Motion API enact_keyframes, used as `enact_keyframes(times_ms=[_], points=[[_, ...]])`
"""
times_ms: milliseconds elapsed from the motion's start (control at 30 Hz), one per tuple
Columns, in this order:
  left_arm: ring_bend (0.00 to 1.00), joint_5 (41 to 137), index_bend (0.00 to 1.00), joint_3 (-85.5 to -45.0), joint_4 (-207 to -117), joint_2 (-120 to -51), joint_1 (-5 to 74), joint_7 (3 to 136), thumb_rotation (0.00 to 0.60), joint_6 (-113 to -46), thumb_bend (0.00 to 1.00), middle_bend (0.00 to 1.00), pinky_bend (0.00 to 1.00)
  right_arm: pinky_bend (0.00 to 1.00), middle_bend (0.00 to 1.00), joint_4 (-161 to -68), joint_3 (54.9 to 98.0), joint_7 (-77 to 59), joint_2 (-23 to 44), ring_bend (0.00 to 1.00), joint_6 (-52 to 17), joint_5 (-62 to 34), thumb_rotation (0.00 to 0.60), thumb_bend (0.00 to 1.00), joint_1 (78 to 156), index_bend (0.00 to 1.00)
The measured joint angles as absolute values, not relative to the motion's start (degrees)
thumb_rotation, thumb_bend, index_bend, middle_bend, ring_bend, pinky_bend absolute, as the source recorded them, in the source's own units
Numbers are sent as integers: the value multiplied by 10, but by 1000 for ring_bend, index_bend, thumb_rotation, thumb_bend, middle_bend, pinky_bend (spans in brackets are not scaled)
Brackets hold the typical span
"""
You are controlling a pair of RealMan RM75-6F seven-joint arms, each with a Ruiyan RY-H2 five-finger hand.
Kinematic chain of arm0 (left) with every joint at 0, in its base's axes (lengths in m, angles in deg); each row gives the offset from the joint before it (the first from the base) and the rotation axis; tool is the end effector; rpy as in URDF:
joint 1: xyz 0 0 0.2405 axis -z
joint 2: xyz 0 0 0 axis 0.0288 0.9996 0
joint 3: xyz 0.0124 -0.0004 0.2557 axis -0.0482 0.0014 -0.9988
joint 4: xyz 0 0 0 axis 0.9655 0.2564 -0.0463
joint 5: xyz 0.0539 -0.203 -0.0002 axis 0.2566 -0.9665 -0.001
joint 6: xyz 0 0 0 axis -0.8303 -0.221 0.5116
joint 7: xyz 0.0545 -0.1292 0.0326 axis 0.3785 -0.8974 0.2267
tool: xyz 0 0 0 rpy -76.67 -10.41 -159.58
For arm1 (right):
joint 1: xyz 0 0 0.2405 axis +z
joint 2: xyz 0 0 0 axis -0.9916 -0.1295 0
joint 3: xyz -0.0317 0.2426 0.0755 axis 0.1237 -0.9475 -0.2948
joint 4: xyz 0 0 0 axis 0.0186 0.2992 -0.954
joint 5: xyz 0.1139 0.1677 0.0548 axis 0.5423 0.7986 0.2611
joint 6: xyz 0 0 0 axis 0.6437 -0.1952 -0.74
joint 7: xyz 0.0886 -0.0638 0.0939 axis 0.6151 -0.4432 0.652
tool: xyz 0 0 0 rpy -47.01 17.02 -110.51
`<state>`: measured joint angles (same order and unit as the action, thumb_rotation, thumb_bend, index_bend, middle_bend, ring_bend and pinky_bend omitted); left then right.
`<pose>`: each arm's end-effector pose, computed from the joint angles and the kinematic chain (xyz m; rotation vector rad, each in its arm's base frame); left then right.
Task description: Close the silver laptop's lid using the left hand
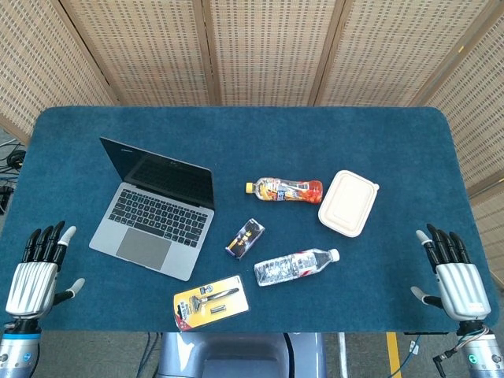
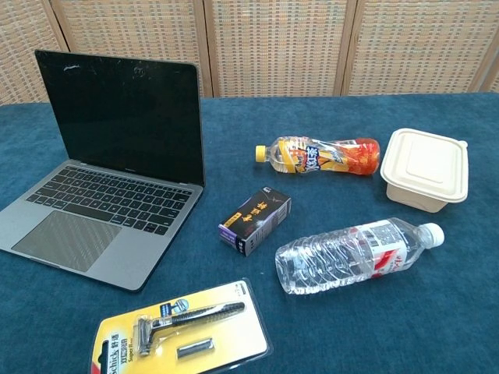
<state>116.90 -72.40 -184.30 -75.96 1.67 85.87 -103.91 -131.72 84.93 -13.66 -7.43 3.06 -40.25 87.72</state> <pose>-0.2817 0.1645 0.1087 -1.4263 -0.8109 -0.8618 -0.3053 -0.1784 0.1457 1.4662 -0.8609 0.8827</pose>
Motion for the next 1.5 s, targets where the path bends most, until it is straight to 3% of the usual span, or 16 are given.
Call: enact_keyframes(times_ms=[667,933,1500], points=[[0,1183,0,-730,-1857,-755,22,843,600,-1031,212,0,0,0,0,-1318,851,-138,-75,0,35,-407,600,0,874,0],[0,1177,0,-707,-1866,-746,52,865,600,-1004,237,0,0,0,0,-1317,850,-143,-73,0,30,-404,600,0,876,0],[0,1109,0,-627,-1914,-704,165,906,600,-876,537,0,0,0,0,-1315,849,-141,-72,0,27,-401,600,0,877,0]])
